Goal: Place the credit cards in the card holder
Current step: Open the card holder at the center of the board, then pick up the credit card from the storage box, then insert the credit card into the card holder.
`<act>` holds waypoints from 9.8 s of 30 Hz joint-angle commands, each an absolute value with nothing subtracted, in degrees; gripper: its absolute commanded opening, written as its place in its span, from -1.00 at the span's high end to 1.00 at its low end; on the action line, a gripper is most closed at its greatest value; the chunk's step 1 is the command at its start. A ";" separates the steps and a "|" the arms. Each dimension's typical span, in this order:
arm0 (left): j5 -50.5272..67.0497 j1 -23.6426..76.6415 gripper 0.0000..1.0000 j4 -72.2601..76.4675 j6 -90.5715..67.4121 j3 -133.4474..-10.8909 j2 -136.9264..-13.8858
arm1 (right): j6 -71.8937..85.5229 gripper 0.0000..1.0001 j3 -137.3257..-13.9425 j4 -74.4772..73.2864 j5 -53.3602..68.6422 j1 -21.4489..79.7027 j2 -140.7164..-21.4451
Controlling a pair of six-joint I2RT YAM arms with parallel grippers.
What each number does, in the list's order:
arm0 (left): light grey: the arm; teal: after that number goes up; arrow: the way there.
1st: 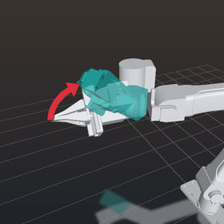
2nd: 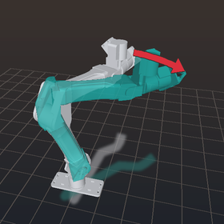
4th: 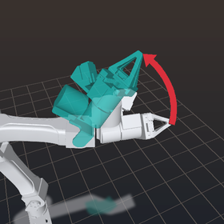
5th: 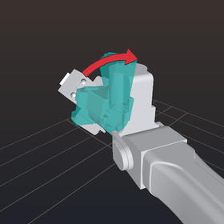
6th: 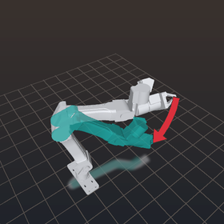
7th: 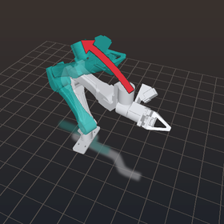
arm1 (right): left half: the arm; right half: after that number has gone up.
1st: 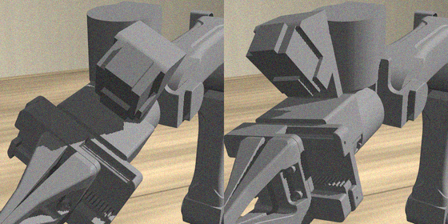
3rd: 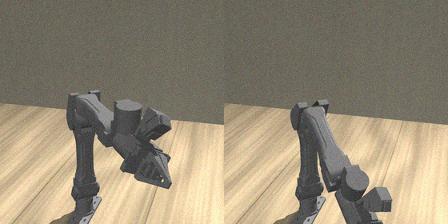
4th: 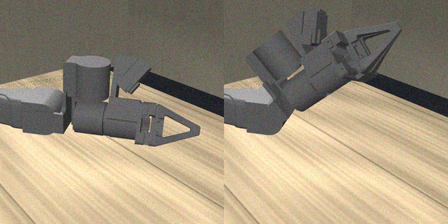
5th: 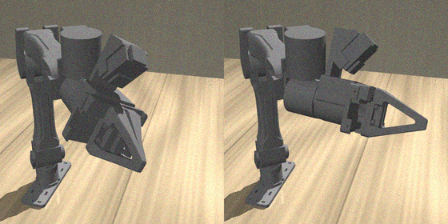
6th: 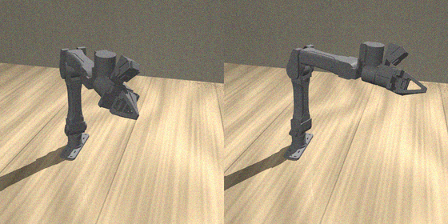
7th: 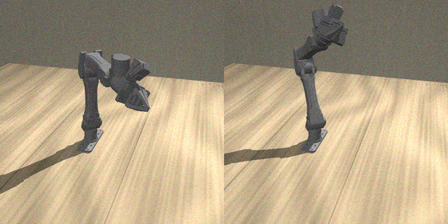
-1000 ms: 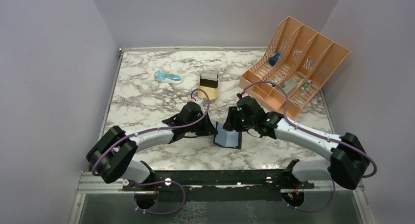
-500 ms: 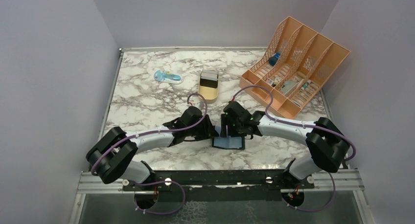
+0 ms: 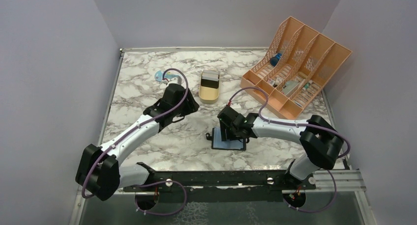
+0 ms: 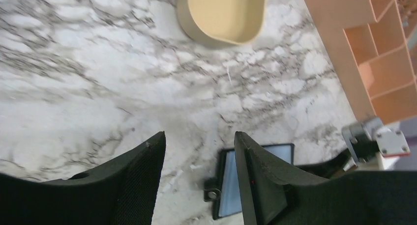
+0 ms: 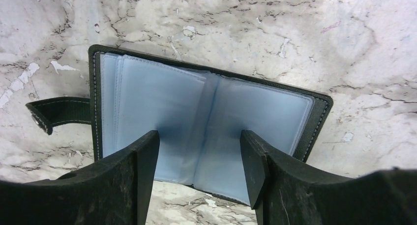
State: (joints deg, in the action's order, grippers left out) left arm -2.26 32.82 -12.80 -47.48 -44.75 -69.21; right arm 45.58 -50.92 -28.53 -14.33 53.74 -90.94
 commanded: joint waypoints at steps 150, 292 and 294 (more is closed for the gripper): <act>29.76 27.77 1.00 -11.85 -31.94 -70.29 -90.91 | 40.93 0.36 -41.62 -28.52 -17.50 53.09 -73.01; 13.03 49.42 0.93 27.51 -56.30 -36.02 -99.76 | 51.41 0.58 -31.29 -25.33 -15.44 49.39 -73.45; 12.72 49.64 0.83 27.51 -56.24 -35.89 -99.27 | 50.11 0.60 -31.10 -23.35 -14.14 49.39 -72.38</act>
